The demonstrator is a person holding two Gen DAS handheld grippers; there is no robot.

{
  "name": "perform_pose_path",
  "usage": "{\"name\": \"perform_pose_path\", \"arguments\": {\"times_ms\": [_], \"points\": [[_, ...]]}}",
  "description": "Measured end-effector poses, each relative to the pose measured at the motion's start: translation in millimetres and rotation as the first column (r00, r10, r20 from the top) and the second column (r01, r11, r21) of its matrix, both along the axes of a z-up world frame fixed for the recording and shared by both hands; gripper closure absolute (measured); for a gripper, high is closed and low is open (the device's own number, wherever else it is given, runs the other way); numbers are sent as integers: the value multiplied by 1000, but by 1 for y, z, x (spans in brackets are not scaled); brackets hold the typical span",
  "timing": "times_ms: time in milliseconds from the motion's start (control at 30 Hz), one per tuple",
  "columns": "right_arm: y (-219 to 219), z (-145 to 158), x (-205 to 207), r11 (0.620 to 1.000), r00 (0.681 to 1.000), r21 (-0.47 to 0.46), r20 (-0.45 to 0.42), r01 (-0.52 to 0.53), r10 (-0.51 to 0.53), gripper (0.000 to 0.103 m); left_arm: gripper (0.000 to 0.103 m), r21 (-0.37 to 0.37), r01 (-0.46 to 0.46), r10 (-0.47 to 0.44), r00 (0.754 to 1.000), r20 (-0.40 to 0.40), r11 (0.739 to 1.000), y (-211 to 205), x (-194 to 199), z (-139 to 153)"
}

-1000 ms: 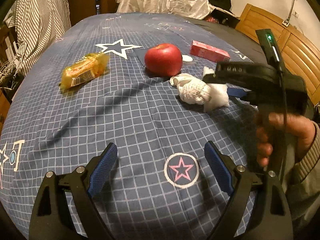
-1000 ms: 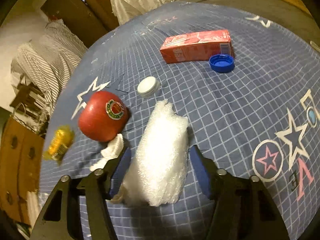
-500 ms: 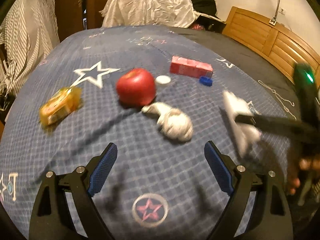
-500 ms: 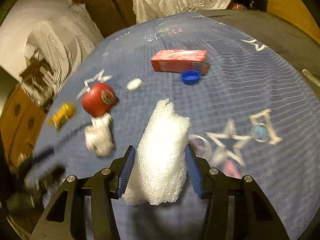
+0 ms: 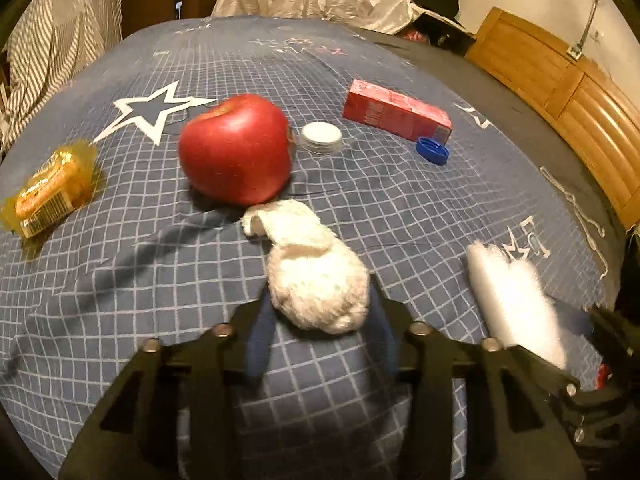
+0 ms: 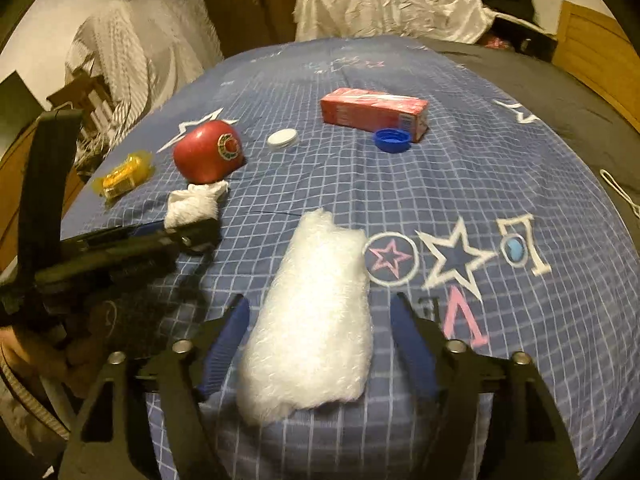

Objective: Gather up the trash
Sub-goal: 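Grasp the white bubble wrap sheet with the right gripper while the left gripper grasps the white towel, then carry the bubble wrap and white towel in both grippers to the white bucket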

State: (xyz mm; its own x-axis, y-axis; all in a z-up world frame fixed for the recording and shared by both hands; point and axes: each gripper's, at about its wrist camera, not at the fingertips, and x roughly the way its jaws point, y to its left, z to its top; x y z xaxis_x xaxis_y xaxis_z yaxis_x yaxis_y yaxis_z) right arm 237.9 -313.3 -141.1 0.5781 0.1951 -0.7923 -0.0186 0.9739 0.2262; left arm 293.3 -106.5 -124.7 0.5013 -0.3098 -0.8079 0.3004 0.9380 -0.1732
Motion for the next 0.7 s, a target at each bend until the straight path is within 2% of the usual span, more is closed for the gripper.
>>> {"name": "perform_pose_path", "arguments": {"times_ms": [233,333,467,533,567,600,700], "points": [[7,2,-28,996,996,-20,46,84,-83,27,66,-21,-15,15,1000,9,1000,23,-13,6],[4,-6,-27,990,990,15,26,138,-138,27,63,-22,-55,55,998,-2,998,32,-13,3],[0,-16,-30,980,980,25,28,197,-197,41,54,15,-32,32,999,7,999,24,-13,0],[-2,-17,-32,977,976,15,43,212,-212,48,54,59,-25,23,999,22,998,16,-14,-2],[-3,-17,-33,977,976,18,48,213,-213,49,54,59,-25,24,999,24,998,16,-14,-2],[-3,-18,-33,977,975,17,53,213,-214,50,63,52,-29,28,999,24,998,18,-13,-2],[-1,-17,-36,976,974,13,69,216,-216,53,68,14,-52,51,999,16,999,28,-14,0]]}}
